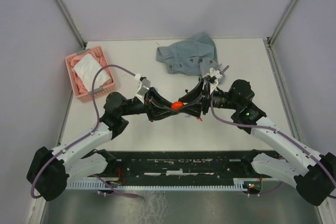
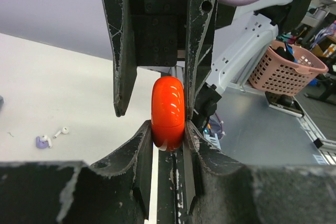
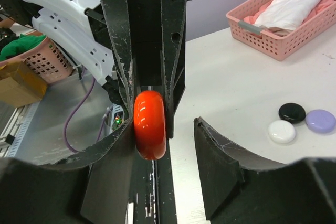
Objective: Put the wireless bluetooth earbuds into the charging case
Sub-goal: Pick up the charging case at the center of the board.
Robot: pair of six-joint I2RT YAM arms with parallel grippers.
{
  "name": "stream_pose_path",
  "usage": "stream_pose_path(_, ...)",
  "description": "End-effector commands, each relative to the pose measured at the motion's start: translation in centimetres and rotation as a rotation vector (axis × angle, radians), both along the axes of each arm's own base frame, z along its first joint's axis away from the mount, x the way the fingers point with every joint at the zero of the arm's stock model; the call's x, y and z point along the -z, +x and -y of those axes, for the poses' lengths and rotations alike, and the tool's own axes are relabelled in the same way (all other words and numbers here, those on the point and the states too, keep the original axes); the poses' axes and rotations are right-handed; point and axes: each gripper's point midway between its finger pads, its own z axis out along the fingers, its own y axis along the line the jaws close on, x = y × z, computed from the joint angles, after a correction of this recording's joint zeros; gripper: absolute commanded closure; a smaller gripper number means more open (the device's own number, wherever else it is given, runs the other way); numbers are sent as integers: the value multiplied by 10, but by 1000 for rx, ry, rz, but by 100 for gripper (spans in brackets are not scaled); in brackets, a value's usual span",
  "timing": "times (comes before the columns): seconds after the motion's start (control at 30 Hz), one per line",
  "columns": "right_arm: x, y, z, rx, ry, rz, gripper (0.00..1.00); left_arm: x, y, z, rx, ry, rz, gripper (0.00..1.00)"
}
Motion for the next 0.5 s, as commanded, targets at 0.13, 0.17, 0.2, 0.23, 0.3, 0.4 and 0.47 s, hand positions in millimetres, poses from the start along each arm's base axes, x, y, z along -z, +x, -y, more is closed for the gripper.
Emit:
stream_pose_path(0.13,-16,-6,0,-33,-13,46,48,-2,-12,8,79,38,64,97)
stream_pose_path(0.17,-15,-6,0,-36,-16,44,50,-1,-13,8,81,39,63,97)
stream_pose_path(0.2,-15,-6,0,-38,-16,46,53,-2,-13,8,82,37,65,97)
stream_pose_path(0.23,-14,-7,0,-40,-18,45,56,-2,-14,8,83,37,67,97)
stream_pose_path(0.3,-14,-7,0,-45,-18,46,64,-2,-14,8,81,38,67,97)
stream_pose_path(0.4,-14,-9,-1,-57,-18,45,77,0,-13,8,80,42,58,94)
stream_pose_path(0.47,-15,-9,-2,-61,-15,45,86,1,-11,9,77,44,48,87)
